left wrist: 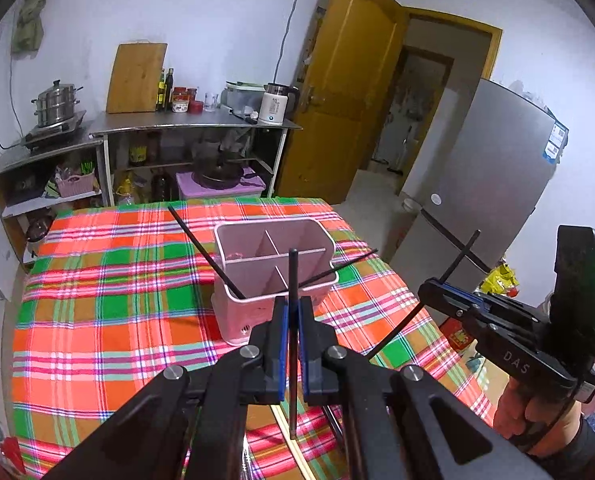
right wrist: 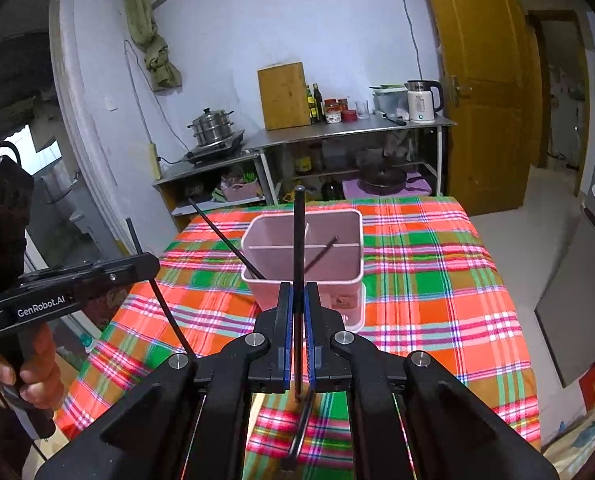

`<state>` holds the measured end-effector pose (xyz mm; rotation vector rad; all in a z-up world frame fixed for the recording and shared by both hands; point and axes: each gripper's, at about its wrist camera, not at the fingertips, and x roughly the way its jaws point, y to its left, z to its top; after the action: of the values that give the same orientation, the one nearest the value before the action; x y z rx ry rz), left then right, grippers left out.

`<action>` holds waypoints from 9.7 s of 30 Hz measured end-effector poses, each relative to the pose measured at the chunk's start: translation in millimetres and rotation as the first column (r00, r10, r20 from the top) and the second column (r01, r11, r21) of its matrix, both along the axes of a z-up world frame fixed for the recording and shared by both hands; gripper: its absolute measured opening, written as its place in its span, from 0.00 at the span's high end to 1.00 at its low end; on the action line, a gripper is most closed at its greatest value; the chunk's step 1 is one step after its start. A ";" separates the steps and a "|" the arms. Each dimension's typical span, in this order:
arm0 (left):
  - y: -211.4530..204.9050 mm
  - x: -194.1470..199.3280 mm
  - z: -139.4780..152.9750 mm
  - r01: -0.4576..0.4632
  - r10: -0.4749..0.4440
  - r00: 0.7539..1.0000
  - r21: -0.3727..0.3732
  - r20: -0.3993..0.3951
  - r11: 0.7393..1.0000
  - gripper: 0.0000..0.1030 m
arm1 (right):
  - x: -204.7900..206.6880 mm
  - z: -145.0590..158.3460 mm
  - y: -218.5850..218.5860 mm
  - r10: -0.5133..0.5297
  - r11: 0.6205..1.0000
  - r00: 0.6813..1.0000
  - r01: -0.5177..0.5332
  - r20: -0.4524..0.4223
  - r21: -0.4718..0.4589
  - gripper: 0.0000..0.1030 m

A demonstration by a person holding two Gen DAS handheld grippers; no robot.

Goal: Organize utensils
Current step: 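Lift both chopsticks over the pink basket and open both tools to drop them, then withdraw both open tools from the basket toward the remaining chopsticks, then close the left tool on a black chopstick while the right tool approaches the chopsticks, then close the right tool on a black chopstick beside the wooden pair, then lift both held chopsticks over the pink basket and open both tools, then withdraw both open tools from the basket toward the wooden chopsticks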

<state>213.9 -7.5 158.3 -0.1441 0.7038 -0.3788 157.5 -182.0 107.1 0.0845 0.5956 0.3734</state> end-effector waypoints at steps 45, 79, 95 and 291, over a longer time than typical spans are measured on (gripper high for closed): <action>17.0 119.7 56.0 -0.101 0.106 0.986 -0.047 0.127 0.994 0.96 | 94.6 39.7 39.1 -0.030 0.999 0.996 0.026 0.081 0.047 0.95; 20.8 79.7 39.8 -0.081 0.085 0.985 -0.031 0.153 0.996 0.83 | 66.2 40.0 23.9 -0.038 0.998 0.995 0.033 0.092 0.052 0.83; 25.1 -26.7 -12.0 -0.038 0.034 0.991 0.025 0.126 0.999 0.83 | -24.6 9.2 2.9 -0.019 0.991 0.997 0.009 0.073 0.131 0.83; 21.9 119.0 -39.4 -0.082 0.077 0.993 -0.043 -0.091 0.996 0.96 | 115.0 -24.6 55.5 -0.006 1.000 0.998 0.006 -0.069 -0.004 0.96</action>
<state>332.9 14.4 118.9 -0.2341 0.7752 -0.3142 272.5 -126.6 82.5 0.0959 0.6641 0.3648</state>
